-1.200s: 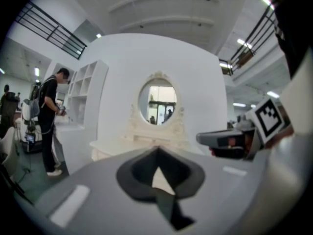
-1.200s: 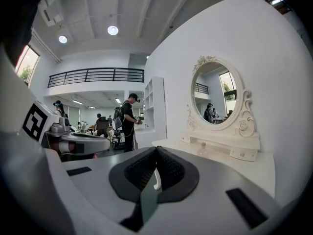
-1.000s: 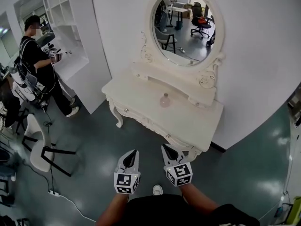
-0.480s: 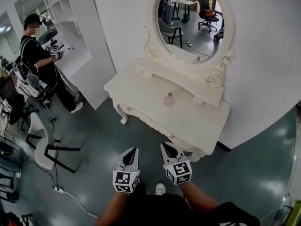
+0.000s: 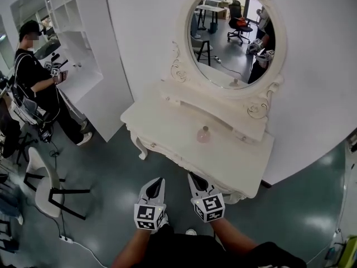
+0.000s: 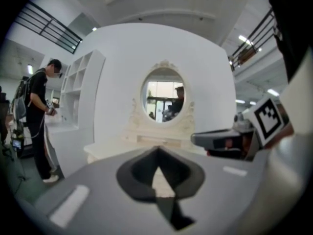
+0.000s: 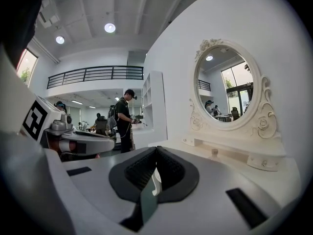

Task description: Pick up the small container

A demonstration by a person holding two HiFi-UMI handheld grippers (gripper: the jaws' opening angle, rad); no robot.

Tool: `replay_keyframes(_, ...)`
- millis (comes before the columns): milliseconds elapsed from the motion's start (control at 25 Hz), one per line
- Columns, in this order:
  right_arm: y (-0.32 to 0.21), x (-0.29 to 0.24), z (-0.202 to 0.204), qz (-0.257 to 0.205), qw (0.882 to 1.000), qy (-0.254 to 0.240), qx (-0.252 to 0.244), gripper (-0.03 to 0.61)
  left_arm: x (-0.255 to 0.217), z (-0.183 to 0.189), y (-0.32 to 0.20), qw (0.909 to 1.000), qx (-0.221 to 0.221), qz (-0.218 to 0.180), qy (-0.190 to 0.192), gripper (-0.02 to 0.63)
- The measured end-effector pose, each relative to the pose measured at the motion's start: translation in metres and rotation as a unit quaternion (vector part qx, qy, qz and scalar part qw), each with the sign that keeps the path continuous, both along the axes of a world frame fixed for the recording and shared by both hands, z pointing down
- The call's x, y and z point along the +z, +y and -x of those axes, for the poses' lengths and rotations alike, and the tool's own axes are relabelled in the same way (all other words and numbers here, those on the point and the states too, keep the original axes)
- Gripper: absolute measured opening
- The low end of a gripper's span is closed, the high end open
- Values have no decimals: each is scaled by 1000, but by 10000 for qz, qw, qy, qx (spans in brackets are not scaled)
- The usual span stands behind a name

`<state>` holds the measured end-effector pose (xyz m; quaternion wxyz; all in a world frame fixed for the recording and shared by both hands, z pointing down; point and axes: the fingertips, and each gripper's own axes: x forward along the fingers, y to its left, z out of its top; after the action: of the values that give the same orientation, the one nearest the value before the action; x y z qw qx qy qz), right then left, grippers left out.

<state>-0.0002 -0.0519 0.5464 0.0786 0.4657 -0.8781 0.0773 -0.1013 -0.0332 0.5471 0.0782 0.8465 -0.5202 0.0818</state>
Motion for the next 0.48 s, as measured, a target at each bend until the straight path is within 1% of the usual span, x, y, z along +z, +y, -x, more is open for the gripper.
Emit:
replay_keyframes(280,-44,-3,36,22,9997,87,232,6,-1,22,-45,9992,388,15,94,8)
replay_keyframes(480,-67,-16,63,-107,9992,88,363,6,-5,42,-71,9981,596,-8,159,6)
